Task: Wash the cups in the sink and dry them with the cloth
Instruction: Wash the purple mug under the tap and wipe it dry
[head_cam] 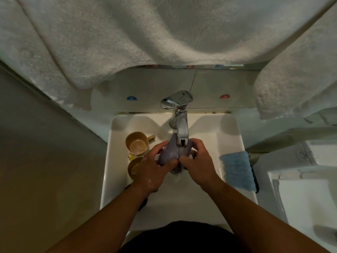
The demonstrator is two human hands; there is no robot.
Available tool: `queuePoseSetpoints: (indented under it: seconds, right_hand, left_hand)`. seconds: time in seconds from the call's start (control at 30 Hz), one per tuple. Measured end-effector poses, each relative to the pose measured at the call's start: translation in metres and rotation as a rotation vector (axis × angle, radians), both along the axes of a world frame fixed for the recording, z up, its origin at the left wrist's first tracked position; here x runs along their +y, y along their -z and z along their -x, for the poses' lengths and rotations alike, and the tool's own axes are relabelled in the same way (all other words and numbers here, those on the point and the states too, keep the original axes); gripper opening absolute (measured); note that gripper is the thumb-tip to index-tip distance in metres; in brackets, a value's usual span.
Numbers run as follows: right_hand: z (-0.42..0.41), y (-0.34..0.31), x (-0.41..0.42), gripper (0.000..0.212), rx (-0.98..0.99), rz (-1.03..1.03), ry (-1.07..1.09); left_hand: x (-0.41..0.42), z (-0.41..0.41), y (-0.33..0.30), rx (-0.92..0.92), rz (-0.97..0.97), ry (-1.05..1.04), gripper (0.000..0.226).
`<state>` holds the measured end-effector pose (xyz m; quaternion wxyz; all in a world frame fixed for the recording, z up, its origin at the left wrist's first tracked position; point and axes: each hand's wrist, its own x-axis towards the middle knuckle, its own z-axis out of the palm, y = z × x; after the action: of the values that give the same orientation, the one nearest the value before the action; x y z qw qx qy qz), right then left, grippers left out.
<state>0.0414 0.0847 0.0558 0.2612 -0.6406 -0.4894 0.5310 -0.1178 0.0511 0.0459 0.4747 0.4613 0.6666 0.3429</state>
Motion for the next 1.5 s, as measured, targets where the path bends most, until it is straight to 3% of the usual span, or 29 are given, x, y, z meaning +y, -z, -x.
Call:
queuePoseSetpoints:
  seconds: [0.17, 0.5, 0.63, 0.9, 1.07, 1.33, 1.5]
  right_hand:
    - [-0.002, -0.005, 0.009, 0.025, -0.064, -0.052, 0.094]
    - [-0.009, 0.003, 0.006, 0.061, -0.151, -0.163, -0.118]
    - [-0.008, 0.000, 0.007, 0.056, -0.119, -0.129, -0.114]
    - [0.003, -0.007, 0.007, 0.028, -0.167, -0.152, -0.004]
    - [0.001, -0.008, 0.007, 0.053, -0.126, -0.127, -0.132]
    - [0.006, -0.011, 0.011, 0.030, -0.133, -0.126, 0.029]
    - [0.004, -0.005, 0.004, 0.054, -0.093, -0.084, -0.068]
  left_hand:
    - [0.001, -0.003, 0.001, -0.006, -0.008, -0.005, 0.066]
    - [0.004, 0.002, 0.007, 0.110, -0.100, 0.047, 0.074]
    - [0.003, 0.004, 0.011, 0.170, -0.126, 0.071, 0.083]
    - [0.002, 0.008, 0.010, 0.181, -0.117, 0.112, 0.092]
    - [0.002, 0.011, 0.011, 0.157, -0.124, 0.096, 0.093]
    - [0.005, 0.014, 0.012, 0.189, -0.147, 0.112, 0.088]
    - [0.004, 0.016, 0.014, 0.167, -0.142, 0.113, 0.089]
